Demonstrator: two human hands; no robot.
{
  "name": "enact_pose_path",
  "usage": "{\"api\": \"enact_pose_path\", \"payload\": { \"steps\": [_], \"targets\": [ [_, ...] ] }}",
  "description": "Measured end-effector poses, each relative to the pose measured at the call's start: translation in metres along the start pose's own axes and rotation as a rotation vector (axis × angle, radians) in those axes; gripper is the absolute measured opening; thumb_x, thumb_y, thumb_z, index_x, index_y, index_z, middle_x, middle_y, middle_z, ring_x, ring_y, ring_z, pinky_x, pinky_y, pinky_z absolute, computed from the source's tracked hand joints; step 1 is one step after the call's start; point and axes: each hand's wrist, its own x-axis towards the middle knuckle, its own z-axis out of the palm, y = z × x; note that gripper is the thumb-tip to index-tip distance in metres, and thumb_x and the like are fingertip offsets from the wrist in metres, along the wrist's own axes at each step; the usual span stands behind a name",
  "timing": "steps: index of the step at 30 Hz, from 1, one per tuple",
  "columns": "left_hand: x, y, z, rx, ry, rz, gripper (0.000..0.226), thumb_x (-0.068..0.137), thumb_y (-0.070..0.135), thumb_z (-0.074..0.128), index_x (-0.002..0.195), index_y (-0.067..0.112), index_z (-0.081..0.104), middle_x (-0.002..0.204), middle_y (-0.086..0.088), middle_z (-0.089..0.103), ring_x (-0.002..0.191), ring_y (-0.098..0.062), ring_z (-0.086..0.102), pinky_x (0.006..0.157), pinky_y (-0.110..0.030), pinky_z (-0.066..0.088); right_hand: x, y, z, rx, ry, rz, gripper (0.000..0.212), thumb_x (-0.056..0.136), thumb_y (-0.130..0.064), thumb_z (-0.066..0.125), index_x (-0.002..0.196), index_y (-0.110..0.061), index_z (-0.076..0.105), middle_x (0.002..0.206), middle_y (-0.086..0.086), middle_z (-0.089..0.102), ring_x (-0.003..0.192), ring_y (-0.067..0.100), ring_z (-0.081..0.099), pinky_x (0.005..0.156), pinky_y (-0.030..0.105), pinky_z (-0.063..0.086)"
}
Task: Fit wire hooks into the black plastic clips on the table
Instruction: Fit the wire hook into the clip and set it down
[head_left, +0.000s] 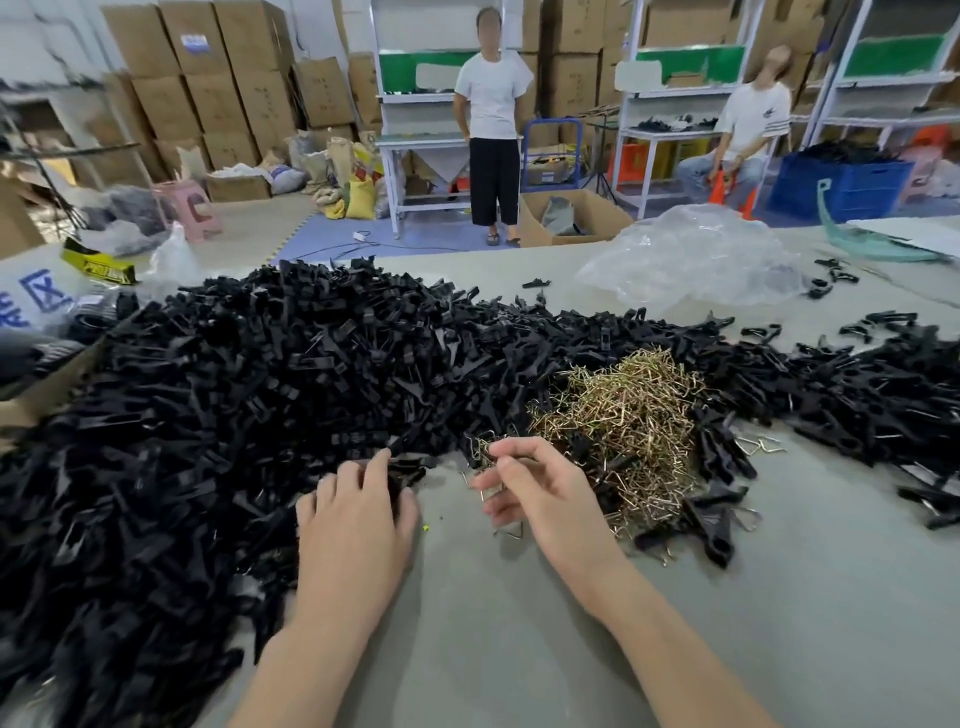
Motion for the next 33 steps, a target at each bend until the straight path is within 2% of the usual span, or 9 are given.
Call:
{"api": "enact_pose_path", "payload": {
  "steps": [4,7,12,17,23,25,27,30,33],
  "targets": [
    [0.002,-0.002,0.001,0.044,-0.025,0.002,0.04,0.089,0.031,0.064,0.126,0.014,0.066,0.095,-0.01,0.06,0.091,-0.034,0.057,0.084,-0.047,0.041,0.001,0.0,-0.002,0.012,-0.002,0.01,0.017,0.104,-0.007,0.049,0.107,-0.013,0.064,0.085,0.004,0.075,0.072,0.017,0.067,0.066,0.027,0.057],
    [0.001,-0.003,0.0,0.013,0.005,0.005,0.03,0.088,0.031,0.067,0.114,0.017,0.069,0.096,-0.007,0.057,0.09,-0.031,0.055,0.082,-0.046,0.042,0.001,0.001,-0.003,0.009,-0.009,0.018,0.017,0.104,-0.008,0.049,0.108,-0.013,0.065,0.087,0.004,0.075,0.073,0.017,0.066,0.068,0.026,0.057],
    [0.002,0.0,-0.001,-0.056,0.049,0.098,0.016,0.084,0.025,0.073,0.097,0.018,0.067,0.097,0.004,0.064,0.095,-0.026,0.059,0.088,-0.041,0.04,0.001,0.004,-0.003,-0.007,-0.024,0.01,0.019,0.104,-0.007,0.049,0.108,-0.014,0.066,0.09,0.005,0.075,0.074,0.016,0.067,0.068,0.024,0.056],
    [0.0,0.003,-0.003,-0.038,0.001,0.156,0.026,0.089,0.027,0.071,0.112,0.017,0.07,0.101,0.001,0.068,0.095,-0.027,0.064,0.084,-0.044,0.047,0.003,0.007,-0.003,-0.043,-0.024,0.005,0.021,0.103,-0.007,0.049,0.106,-0.017,0.067,0.093,0.005,0.074,0.075,0.013,0.067,0.069,0.023,0.054],
    [0.0,0.006,-0.008,-0.062,-0.053,0.134,0.02,0.092,0.024,0.067,0.109,0.015,0.073,0.098,-0.003,0.066,0.091,-0.029,0.062,0.082,-0.043,0.047,0.002,0.007,-0.003,-0.057,-0.024,0.006,0.022,0.103,-0.007,0.049,0.106,-0.017,0.068,0.092,0.002,0.075,0.076,0.013,0.067,0.07,0.023,0.055],
    [0.0,0.008,-0.013,-0.222,-0.088,0.118,0.023,0.098,0.027,0.059,0.117,0.019,0.069,0.105,0.002,0.063,0.097,-0.023,0.06,0.088,-0.038,0.046,0.002,0.006,-0.003,-0.051,-0.015,0.006,0.021,0.103,-0.008,0.05,0.106,-0.018,0.068,0.093,0.002,0.074,0.076,0.012,0.067,0.07,0.022,0.054],
    [0.0,0.014,-0.022,-0.56,-0.095,0.029,0.023,0.1,0.03,0.054,0.12,0.029,0.066,0.105,0.013,0.062,0.092,-0.008,0.059,0.086,-0.026,0.046,0.002,0.005,-0.002,-0.049,-0.016,-0.004,0.019,0.103,-0.012,0.054,0.11,-0.021,0.068,0.098,0.001,0.074,0.077,0.009,0.068,0.069,0.021,0.054],
    [-0.002,0.028,-0.032,-0.958,-0.192,-0.079,0.018,0.1,0.024,0.055,0.107,0.036,0.067,0.084,0.023,0.07,0.075,0.007,0.06,0.068,-0.01,0.044,0.0,0.002,0.0,-0.087,-0.098,-0.027,0.025,0.1,-0.022,0.061,0.124,-0.027,0.066,0.11,-0.007,0.072,0.087,0.009,0.069,0.07,0.023,0.056],
    [-0.007,0.037,-0.038,-1.18,-0.34,-0.11,0.026,0.102,0.019,0.052,0.093,0.026,0.075,0.074,0.021,0.07,0.068,0.009,0.059,0.067,-0.007,0.044,-0.001,-0.001,-0.001,-0.147,-0.142,-0.071,0.023,0.099,-0.024,0.063,0.12,-0.032,0.068,0.105,-0.011,0.073,0.093,0.009,0.07,0.074,0.026,0.058]
  ]
}}
